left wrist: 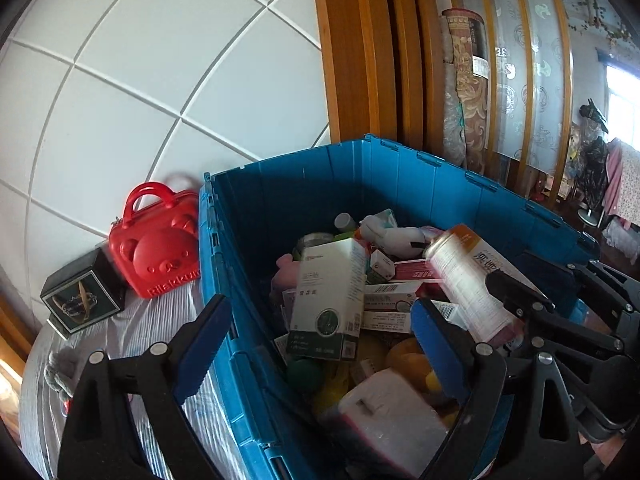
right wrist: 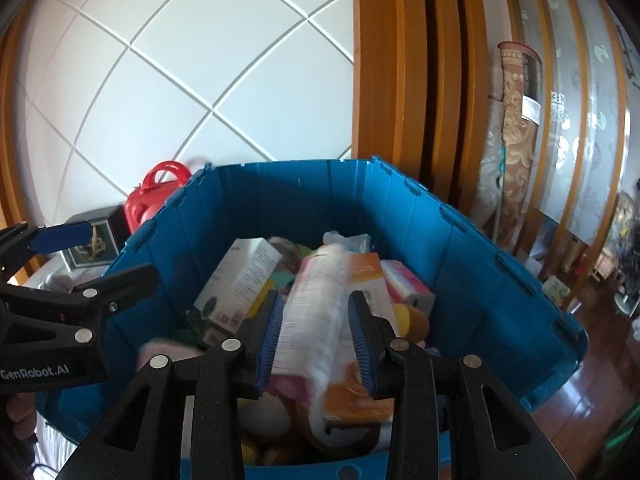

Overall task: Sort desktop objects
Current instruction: 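Open both tools to drop the tissue pack and medicine box into the bin, then move both tools back over the Peppa Pig plush on the bed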

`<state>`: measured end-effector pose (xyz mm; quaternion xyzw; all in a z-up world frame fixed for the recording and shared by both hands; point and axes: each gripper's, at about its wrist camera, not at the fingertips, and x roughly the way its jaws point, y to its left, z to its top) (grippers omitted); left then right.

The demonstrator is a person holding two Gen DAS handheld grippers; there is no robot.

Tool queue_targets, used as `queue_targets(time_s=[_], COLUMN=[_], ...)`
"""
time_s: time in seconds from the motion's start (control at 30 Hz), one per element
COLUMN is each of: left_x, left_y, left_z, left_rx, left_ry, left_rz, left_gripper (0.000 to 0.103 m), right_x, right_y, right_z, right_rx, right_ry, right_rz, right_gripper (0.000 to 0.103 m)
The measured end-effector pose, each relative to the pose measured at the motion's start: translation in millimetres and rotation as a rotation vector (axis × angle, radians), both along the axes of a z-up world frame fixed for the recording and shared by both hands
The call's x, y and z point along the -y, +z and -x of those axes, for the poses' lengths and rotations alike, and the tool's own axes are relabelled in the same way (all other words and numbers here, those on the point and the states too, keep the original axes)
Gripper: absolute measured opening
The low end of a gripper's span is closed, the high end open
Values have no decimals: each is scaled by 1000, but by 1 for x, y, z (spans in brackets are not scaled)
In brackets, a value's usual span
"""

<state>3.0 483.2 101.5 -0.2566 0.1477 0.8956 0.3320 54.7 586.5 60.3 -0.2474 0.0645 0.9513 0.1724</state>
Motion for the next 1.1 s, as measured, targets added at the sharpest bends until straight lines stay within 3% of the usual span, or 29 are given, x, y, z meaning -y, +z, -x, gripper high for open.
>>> queue_targets(time_s=[0.07,0.13,0.37,0.4,0.73,1.1], left_x=[3,6,24,27,92,238], left_y=[0,-1,2,3,0,-36], left_z=[1,1,-5,-5,5,76], left_rx=[4,12,9,9,12,108], left_ry=[5,5,11,10,87,360], left_rz=[-5,-8,-40,-49,-138,-142], left_gripper=[92,92,92,92,92,92], right_x=[0,2,11,13,55,158], right_y=[1,3,12,14,35,60], right_z=[-2,-5,-13,-15,-20,26], right_rx=[-2,-7,-31,-38,-110,-183], right_ry=[-6,-13,-49,-48,-22,164], right_rz=[-3,-11,-44,-44,-88,-52], right_gripper=[45,61,92,102,103,103])
